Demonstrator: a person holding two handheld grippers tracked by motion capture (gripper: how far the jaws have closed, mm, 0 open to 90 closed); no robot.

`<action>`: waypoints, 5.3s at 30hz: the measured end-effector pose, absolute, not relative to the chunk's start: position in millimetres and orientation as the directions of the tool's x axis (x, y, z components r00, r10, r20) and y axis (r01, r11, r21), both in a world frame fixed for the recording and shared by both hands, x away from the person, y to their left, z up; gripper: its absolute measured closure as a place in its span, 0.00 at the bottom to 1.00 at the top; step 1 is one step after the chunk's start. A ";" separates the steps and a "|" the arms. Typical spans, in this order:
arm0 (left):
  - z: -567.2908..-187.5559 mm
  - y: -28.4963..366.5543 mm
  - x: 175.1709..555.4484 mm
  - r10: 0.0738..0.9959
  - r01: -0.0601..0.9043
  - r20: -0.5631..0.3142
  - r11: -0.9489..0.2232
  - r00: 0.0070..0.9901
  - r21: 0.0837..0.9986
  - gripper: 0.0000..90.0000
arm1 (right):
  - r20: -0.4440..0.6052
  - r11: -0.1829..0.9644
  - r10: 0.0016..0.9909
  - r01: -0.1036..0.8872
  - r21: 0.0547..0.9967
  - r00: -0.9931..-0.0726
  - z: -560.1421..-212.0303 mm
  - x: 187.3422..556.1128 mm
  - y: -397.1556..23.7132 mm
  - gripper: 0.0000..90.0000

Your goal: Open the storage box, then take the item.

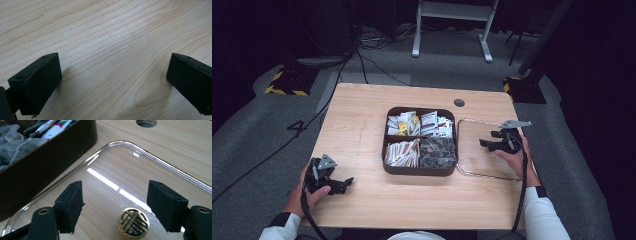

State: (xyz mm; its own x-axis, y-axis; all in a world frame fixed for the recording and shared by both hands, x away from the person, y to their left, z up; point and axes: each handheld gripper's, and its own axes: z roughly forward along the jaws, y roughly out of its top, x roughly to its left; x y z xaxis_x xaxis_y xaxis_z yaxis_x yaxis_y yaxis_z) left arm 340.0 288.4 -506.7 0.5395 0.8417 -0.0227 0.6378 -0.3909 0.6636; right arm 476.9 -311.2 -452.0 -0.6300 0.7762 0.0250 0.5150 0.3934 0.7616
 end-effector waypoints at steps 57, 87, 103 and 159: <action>-506.6 288.5 339.6 0.843 0.641 -0.027 -0.388 0.538 0.663 0.00 | -0.066 0.543 0.608 0.353 0.762 -0.791 -408.3 505.0 -164.8 0.35; -506.7 288.2 339.0 0.846 0.644 -0.028 -0.383 0.532 0.663 0.00 | 0.000 0.531 0.704 0.526 0.665 -0.710 -438.2 561.5 -115.9 0.31; -506.7 288.0 338.8 0.848 0.645 -0.027 -0.381 0.529 0.663 0.00 | 0.023 0.517 0.672 0.492 0.700 -0.740 -431.2 560.2 -105.1 0.38; -506.8 288.1 338.3 0.850 0.643 -0.024 -0.379 0.526 0.665 0.00 | -0.063 0.478 0.623 0.316 0.819 -0.780 -409.2 507.3 -136.2 0.98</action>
State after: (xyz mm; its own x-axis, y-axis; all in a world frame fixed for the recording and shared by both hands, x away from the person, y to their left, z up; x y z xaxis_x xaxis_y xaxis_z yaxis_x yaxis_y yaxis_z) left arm 338.3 288.1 -506.8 0.5259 0.8502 -0.0238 0.6435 -0.3794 0.6648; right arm 507.3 -136.2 -409.2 -0.7796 0.6230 -0.0634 0.3157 0.4785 0.8194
